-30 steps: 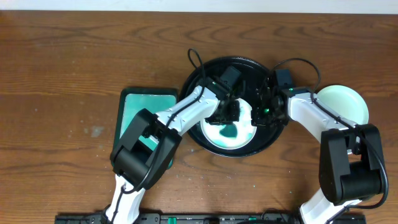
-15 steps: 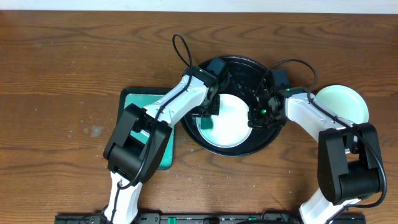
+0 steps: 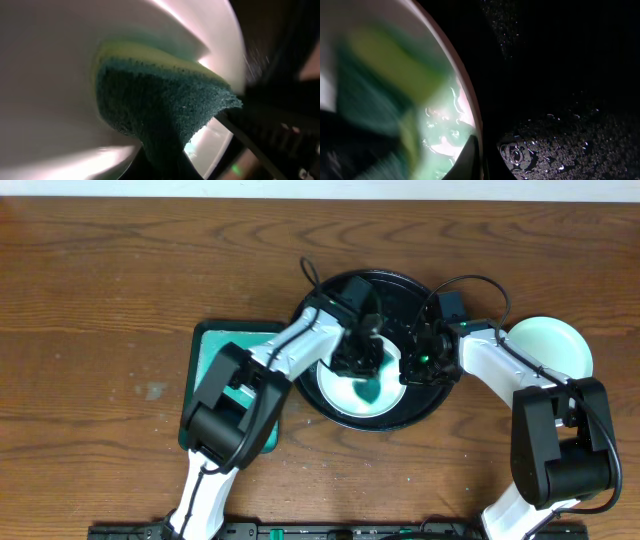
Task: Clean dirty plates on tray and stack at the side
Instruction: 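Scrub the white plate with the sponge while the right gripper holds it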
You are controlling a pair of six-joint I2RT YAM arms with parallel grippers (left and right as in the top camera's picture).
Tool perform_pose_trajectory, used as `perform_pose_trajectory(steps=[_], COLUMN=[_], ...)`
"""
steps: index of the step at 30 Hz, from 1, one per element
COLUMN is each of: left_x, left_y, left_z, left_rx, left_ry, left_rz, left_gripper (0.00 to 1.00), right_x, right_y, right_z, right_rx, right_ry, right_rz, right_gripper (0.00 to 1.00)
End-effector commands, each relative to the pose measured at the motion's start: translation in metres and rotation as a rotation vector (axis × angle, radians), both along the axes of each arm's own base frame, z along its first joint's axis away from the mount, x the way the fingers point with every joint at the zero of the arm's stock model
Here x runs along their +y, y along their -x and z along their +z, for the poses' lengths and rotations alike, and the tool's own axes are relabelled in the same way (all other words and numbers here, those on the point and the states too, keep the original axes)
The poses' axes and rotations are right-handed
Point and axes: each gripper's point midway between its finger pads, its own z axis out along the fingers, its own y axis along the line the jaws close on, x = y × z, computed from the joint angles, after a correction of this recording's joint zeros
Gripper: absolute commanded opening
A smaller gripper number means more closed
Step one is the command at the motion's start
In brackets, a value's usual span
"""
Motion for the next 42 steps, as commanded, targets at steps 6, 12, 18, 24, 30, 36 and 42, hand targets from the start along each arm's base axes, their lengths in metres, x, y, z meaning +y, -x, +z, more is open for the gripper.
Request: perform_pose_trajectory(steps=[6, 12, 18, 24, 30, 36, 42], left_x=[-0.005, 0.070, 0.172, 0.124, 0.030, -0.027, -0.019], left_y=[0.055, 0.020, -0.041, -0.047, -0.011, 0.018, 0.027], left_z=[-0.022, -0.027, -0.008, -0.020, -0.022, -0.007, -0.010], left_rx=[0.174, 0.079, -0.141, -0.112, 0.030, 0.029, 0.113], left_ry=[-0.030, -0.392, -0.702, -0.469, -0.121, 0.039, -0.013], left_rz=[-0.092, 0.098, 0.255, 0.223, 0.091, -0.028, 0.037], left_gripper=[0.08, 0.07, 0.07, 0.07, 0.07, 0.08, 0.07], right_x=[-0.010, -0.010, -0.010, -0.010, -0.010, -0.010, -0.010], right_y=[0.008, 0.008, 0.008, 0.007, 0.008, 0.008, 0.010], right_z=[-0.016, -0.016, -0.016, -0.016, -0.016, -0.016, -0.016], right_rx=[0.040, 0.040, 0.036, 0.034, 0.037, 0.037, 0.045], right_ry=[0.069, 0.069, 0.069, 0.068, 0.069, 0.069, 0.071], right_rz=[-0.001, -0.001, 0.006, 0.006, 0.006, 0.006, 0.006], right_gripper=[0.01, 0.01, 0.01, 0.01, 0.01, 0.01, 0.01])
